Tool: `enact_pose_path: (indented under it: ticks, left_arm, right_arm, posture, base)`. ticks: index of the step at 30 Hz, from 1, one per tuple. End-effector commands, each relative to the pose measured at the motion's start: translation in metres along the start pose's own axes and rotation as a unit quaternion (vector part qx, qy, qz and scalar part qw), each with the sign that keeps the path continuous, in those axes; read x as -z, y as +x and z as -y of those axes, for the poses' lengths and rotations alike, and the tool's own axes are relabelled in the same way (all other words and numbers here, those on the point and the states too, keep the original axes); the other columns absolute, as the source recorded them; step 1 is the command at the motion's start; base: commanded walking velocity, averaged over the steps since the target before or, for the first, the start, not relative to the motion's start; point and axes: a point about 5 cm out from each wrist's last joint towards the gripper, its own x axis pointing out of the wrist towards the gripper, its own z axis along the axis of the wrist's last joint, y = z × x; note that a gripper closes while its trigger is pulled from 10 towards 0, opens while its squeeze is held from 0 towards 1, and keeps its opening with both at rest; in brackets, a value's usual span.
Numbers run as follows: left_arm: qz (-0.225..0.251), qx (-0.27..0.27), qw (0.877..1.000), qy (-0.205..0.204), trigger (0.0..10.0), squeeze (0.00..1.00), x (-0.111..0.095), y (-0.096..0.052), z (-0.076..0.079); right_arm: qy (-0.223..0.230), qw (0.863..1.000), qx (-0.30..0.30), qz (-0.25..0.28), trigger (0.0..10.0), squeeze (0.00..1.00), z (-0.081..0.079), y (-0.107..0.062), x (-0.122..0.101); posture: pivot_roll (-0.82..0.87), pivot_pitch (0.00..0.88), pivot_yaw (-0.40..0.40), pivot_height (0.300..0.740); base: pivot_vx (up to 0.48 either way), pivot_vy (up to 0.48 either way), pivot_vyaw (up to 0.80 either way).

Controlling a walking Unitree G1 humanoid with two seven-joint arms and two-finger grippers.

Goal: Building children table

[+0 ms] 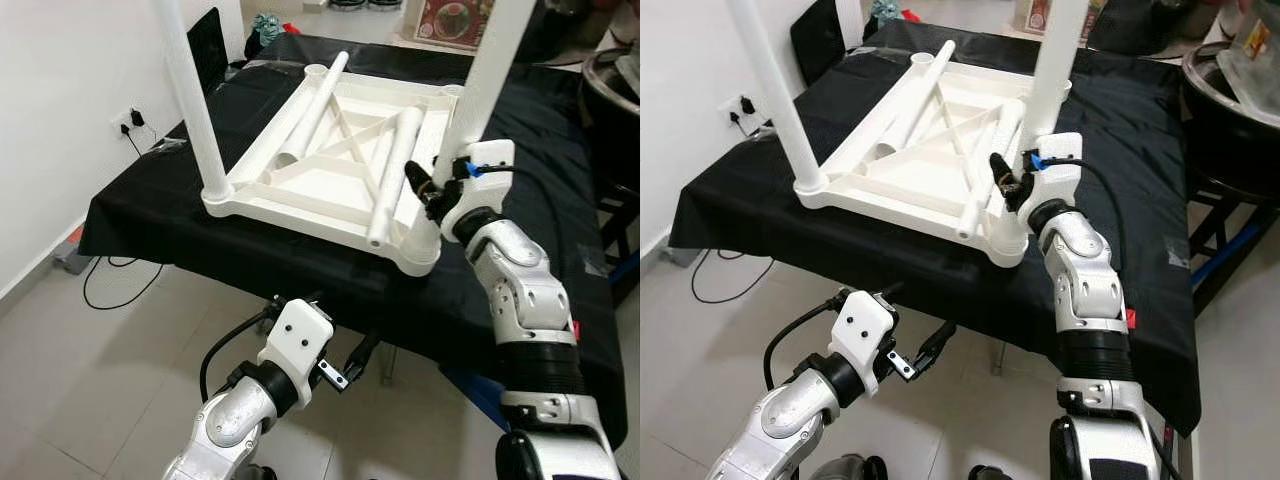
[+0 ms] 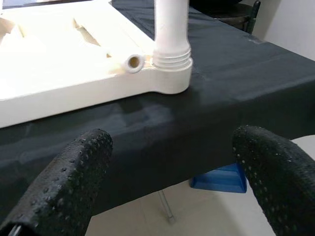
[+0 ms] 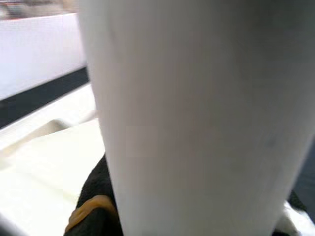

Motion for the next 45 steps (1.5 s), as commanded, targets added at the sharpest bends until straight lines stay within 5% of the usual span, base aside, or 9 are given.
enact_pose_path:
  ticks: [1, 10, 11, 14, 15, 16, 19, 20, 45]
  left_arm:
    - [-0.010, 0.005, 1.000, 0.006, 10.0, 0.00, 0.004, 0.001, 0.001]
    - [-0.010, 0.001, 1.000, 0.007, 10.0, 0.00, 0.004, 0.001, 0.000]
    - [-0.010, 0.001, 1.000, 0.006, 10.0, 0.00, 0.004, 0.000, 0.000]
    - [-0.011, 0.000, 1.000, 0.005, 10.0, 0.00, 0.005, 0.000, 0.000]
    - [-0.011, 0.000, 1.000, 0.005, 10.0, 0.00, 0.005, 0.000, 0.000]
    - [-0.011, 0.000, 1.000, 0.004, 10.0, 0.00, 0.005, 0.000, 0.000]
    - [-0.011, 0.000, 1.000, 0.004, 10.0, 0.00, 0.005, 0.001, 0.000]
    - [-0.012, 0.000, 1.000, 0.004, 10.0, 0.00, 0.005, 0.001, 0.000]
    - [-0.012, -0.006, 1.000, 0.005, 10.0, 0.00, 0.004, 0.001, 0.000]
  right_arm:
    - [-0.021, 0.995, 0.092, 0.018, 0.0, 0.00, 0.013, -0.007, -0.010]
    - [0.024, 0.990, 0.137, 0.012, 0.0, 0.00, -0.009, -0.017, -0.009]
    - [0.030, 0.992, 0.118, 0.013, 10.0, 0.00, -0.015, -0.016, -0.009]
    - [0.033, 0.996, 0.083, 0.017, 10.0, 0.00, -0.023, -0.015, -0.010]
    - [0.029, 0.997, 0.074, 0.020, 10.0, 0.94, -0.025, -0.015, -0.011]
    - [0.022, 0.997, 0.071, 0.022, 10.0, 1.00, -0.025, -0.016, -0.012]
    - [0.019, 0.997, 0.065, 0.023, 10.0, 1.00, -0.025, -0.016, -0.013]
    - [0.022, 0.998, 0.056, 0.029, 10.0, 0.00, -0.024, -0.015, -0.015]
    - [0.073, 0.923, -0.375, -0.040, 10.0, 0.00, 0.019, 0.007, -0.009]
  posture:
    - [0.12, 0.149, -0.026, 0.740]
    - [0.13, 0.152, -0.026, 0.740]
    - [0.12, 0.157, -0.023, 0.740]
    - [0.12, 0.158, -0.025, 0.740]
    - [0.12, 0.159, -0.027, 0.740]
    - [0.12, 0.159, -0.027, 0.740]
    - [0.12, 0.161, -0.027, 0.740]
    - [0.12, 0.161, -0.028, 0.740]
    - [0.13, 0.160, -0.033, 0.740]
  base:
    - [0.000, 0.000, 0.00]
    - [0.000, 0.000, 0.00]
    - [0.000, 0.000, 0.00]
    - [0.000, 0.000, 0.00]
    - [0.000, 0.000, 0.00]
    - [0.000, 0.000, 0.00]
    - [0.000, 0.000, 0.00]
    - [0.000, 0.000, 0.00]
    - [0.000, 0.000, 0.00]
